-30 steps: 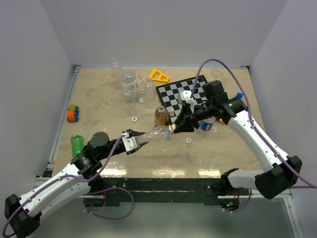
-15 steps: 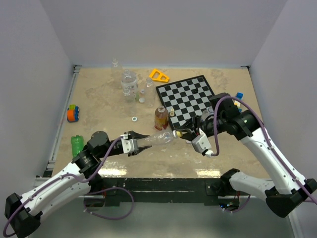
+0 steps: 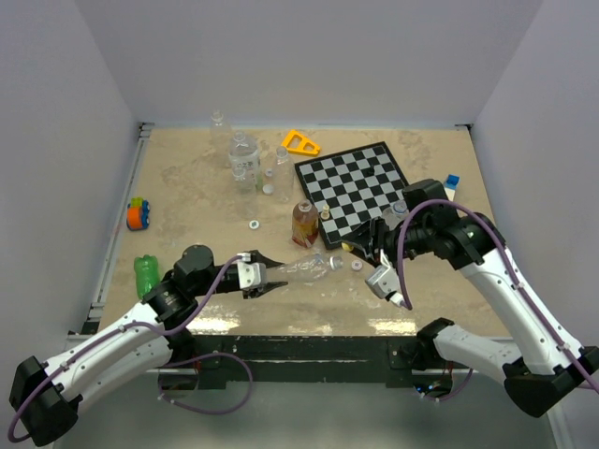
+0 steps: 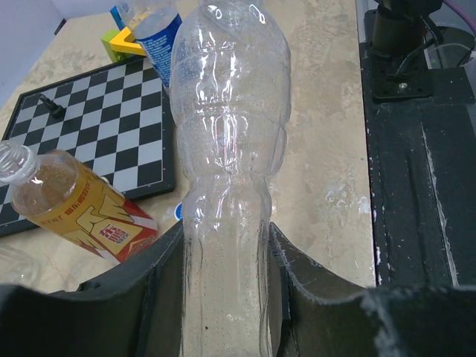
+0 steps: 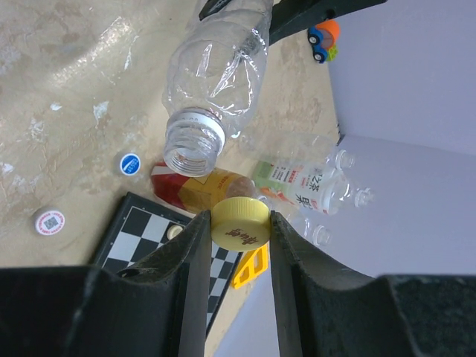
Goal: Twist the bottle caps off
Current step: Unscrew the bottle cap from the plastic bottle, then place the bottle cap at the center of the board.
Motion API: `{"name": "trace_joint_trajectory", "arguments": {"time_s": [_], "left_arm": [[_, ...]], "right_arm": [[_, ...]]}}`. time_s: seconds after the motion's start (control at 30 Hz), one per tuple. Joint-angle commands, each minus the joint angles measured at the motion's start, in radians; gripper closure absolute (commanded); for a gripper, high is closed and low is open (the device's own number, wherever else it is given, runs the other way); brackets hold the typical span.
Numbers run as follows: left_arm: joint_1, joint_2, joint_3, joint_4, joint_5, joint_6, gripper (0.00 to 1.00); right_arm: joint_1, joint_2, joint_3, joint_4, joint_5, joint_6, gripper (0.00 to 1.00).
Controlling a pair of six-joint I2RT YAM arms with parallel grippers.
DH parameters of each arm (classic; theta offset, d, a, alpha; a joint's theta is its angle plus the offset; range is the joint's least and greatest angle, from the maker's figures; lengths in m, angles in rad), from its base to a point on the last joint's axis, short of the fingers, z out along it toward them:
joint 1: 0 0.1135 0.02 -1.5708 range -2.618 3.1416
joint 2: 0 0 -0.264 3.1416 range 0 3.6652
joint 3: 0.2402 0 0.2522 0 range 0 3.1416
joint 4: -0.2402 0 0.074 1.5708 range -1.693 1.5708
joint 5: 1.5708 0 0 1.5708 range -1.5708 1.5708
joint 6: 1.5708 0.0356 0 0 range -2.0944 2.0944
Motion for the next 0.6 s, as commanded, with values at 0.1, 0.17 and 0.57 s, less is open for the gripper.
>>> {"name": "trace_joint_trajectory", "arguments": {"time_s": [0.1, 0.17, 0.57], "left_arm": [[0.002, -0.009, 0.0, 0.027, 0.034, 0.004, 1.0], [0.002, -0.009, 0.0, 0.027, 0.031, 0.003, 1.0], [0.001, -0.031, 0.001, 0.027, 0.005, 0.011, 1.0]], "right_arm": [[-0.001, -0.002, -0.012, 0.009, -0.004, -0.25, 1.0], [-0.004, -0.008, -0.018, 0.01, -0.006, -0.243, 1.0], [-0.059, -0.065, -0.017, 0.007, -0.055, -0.13, 1.0]]}}
